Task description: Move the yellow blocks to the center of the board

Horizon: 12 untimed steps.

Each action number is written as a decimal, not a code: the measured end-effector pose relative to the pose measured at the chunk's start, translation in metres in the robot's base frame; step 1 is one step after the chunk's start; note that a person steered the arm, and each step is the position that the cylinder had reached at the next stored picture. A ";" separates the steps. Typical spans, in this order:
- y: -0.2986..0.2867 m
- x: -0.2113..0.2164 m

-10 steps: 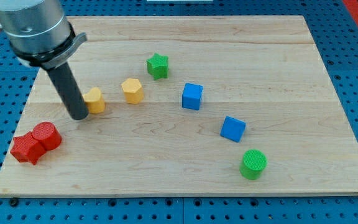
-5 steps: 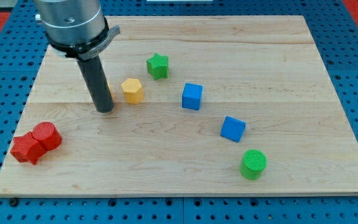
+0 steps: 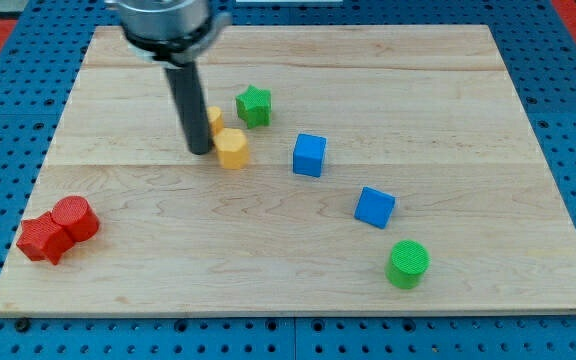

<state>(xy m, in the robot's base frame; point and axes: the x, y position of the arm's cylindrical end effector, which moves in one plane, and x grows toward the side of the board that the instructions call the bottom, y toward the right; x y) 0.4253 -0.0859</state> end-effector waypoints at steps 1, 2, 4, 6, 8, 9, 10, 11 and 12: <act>0.036 0.010; 0.061 0.032; 0.094 -0.004; 0.132 -0.037; 0.129 -0.055; 0.112 -0.048; 0.170 -0.027; 0.118 0.021; 0.049 0.009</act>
<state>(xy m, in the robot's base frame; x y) 0.4347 -0.0368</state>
